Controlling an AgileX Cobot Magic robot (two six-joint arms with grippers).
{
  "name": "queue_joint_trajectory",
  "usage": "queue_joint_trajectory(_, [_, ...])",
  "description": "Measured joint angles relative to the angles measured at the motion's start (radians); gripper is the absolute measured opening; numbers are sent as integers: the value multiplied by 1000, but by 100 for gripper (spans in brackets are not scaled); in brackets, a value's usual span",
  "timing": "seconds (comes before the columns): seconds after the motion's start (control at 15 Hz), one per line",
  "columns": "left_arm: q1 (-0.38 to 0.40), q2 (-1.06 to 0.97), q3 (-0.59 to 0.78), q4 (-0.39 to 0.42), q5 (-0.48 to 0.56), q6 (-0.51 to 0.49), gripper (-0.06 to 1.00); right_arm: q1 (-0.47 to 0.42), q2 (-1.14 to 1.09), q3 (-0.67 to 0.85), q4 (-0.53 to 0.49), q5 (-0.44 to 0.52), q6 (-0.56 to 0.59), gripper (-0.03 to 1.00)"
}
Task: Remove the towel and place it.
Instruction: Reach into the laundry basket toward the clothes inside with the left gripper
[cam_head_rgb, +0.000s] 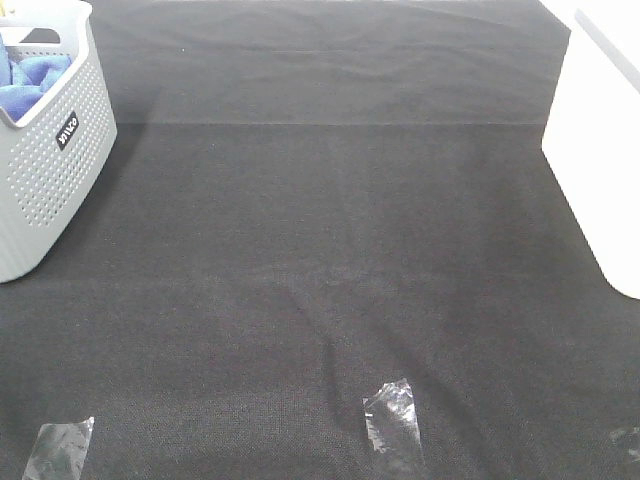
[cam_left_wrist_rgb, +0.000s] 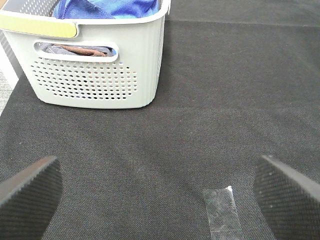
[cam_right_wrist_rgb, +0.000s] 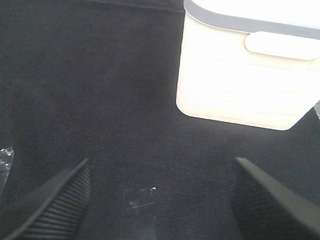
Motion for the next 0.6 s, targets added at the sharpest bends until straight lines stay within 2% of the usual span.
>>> queue_joint_trajectory(0.6, [0,0,0,0,0,0,99,0,0,0,0,0,0,76])
